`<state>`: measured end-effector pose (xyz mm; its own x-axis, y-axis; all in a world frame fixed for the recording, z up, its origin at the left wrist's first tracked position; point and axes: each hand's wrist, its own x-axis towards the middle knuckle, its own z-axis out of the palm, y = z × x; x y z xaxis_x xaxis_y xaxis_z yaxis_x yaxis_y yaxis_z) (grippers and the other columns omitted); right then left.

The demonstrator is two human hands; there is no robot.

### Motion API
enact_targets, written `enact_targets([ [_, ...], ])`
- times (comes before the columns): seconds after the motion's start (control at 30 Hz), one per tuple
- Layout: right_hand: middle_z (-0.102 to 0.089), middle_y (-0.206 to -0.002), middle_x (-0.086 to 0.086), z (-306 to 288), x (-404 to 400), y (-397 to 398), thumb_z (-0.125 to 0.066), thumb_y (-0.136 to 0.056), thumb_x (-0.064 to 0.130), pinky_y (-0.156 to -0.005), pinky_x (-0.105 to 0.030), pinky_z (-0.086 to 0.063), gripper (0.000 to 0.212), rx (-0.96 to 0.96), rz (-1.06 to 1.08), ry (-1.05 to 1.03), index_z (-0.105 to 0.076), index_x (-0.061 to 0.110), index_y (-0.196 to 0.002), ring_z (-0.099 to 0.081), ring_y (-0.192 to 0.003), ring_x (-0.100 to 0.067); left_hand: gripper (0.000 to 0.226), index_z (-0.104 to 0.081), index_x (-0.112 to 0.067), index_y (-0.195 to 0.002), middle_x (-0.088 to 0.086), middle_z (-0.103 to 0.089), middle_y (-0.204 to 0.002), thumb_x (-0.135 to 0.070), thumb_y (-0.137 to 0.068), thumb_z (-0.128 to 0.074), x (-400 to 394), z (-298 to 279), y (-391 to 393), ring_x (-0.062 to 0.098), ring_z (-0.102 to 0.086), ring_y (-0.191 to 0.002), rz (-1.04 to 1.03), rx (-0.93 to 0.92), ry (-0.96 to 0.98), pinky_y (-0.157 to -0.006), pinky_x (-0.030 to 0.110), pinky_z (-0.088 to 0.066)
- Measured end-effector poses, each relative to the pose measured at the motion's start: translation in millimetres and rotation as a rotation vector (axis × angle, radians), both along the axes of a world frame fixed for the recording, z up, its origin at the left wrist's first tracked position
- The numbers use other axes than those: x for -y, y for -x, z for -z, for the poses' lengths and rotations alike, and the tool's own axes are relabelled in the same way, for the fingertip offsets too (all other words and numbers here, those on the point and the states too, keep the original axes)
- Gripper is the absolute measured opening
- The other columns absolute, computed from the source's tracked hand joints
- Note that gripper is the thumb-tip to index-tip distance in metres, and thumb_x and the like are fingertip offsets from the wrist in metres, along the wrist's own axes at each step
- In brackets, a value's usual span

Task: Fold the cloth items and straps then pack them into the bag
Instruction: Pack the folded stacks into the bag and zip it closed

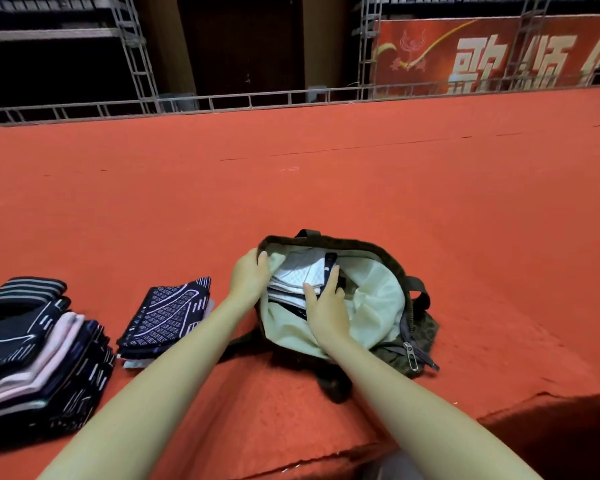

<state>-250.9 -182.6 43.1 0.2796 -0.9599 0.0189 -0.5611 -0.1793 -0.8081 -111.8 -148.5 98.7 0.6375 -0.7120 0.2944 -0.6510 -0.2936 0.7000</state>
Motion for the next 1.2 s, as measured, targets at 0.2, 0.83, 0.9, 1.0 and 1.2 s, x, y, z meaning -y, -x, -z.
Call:
enact_targets([
  [0.2, -0.022, -0.152, -0.025, -10.7, 8.8, -0.2, -0.033, -0.099, 0.048, -0.1, -0.04, -0.037, 0.074, 0.095, 0.035, -0.188, 0.007, 0.017, -0.152, -0.04, -0.131, -0.037, 0.024, -0.053, -0.01, -0.087, 0.003, -0.053, -0.082, -0.016, -0.1, -0.034, 8.9, -4.7, 12.5, 0.021, -0.046, -0.075, 0.025, -0.03, 0.109, -0.061, 0.031, -0.027],
  [0.83, -0.069, -0.103, -0.006, -18.7, -15.3, 112.6, 0.002, -0.069, 0.073, -0.097, -0.037, -0.031, 0.094, -0.871, -0.369, 0.588, -0.067, 0.02, -0.106, -0.055, -0.109, -0.025, 0.035, -0.066, -0.012, -0.107, 0.005, -0.063, -0.097, -0.03, -0.084, -0.047, -30.7, 36.1, 25.7, 0.026, -0.06, -0.091, 0.444, 0.885, 0.031, -0.105, 0.041, -0.039],
  [0.9, -0.068, -0.103, -0.006, -15.8, -13.5, 123.5, 0.006, -0.065, 0.075, -0.091, -0.036, -0.036, 0.1, -0.871, -0.374, 0.608, -0.067, 0.022, -0.107, -0.056, -0.108, -0.026, 0.047, -0.061, -0.014, -0.121, 0.007, -0.062, -0.11, -0.035, -0.083, -0.044, -37.8, 36.9, 34.4, 0.028, -0.06, -0.099, 0.449, 0.854, -0.047, -0.097, 0.039, -0.045],
  [1.0, -0.068, -0.104, -0.002, -19.8, -0.5, 128.7, 0.004, -0.068, 0.079, -0.094, -0.036, -0.038, 0.1, -0.857, -0.384, 0.644, -0.071, 0.023, -0.103, -0.053, -0.114, -0.023, 0.052, -0.055, -0.017, -0.13, 0.008, -0.055, -0.13, -0.038, -0.084, -0.042, -37.0, 31.6, 50.7, 0.027, -0.054, -0.118, 0.477, 0.81, -0.154, -0.095, 0.037, -0.046],
  [1.2, -0.066, -0.115, 0.011, -25.2, 43.6, 160.8, 0.018, -0.063, 0.088, -0.116, -0.033, -0.011, 0.111, -0.91, -0.512, 0.627, -0.064, 0.029, -0.108, -0.039, -0.131, -0.01, 0.042, -0.06, -0.014, -0.127, 0.006, -0.051, -0.138, -0.029, -0.091, -0.046, -16.4, 20.6, 67.5, 0.025, -0.049, -0.124, 0.55, 0.821, -0.198, -0.098, 0.036, -0.044],
])
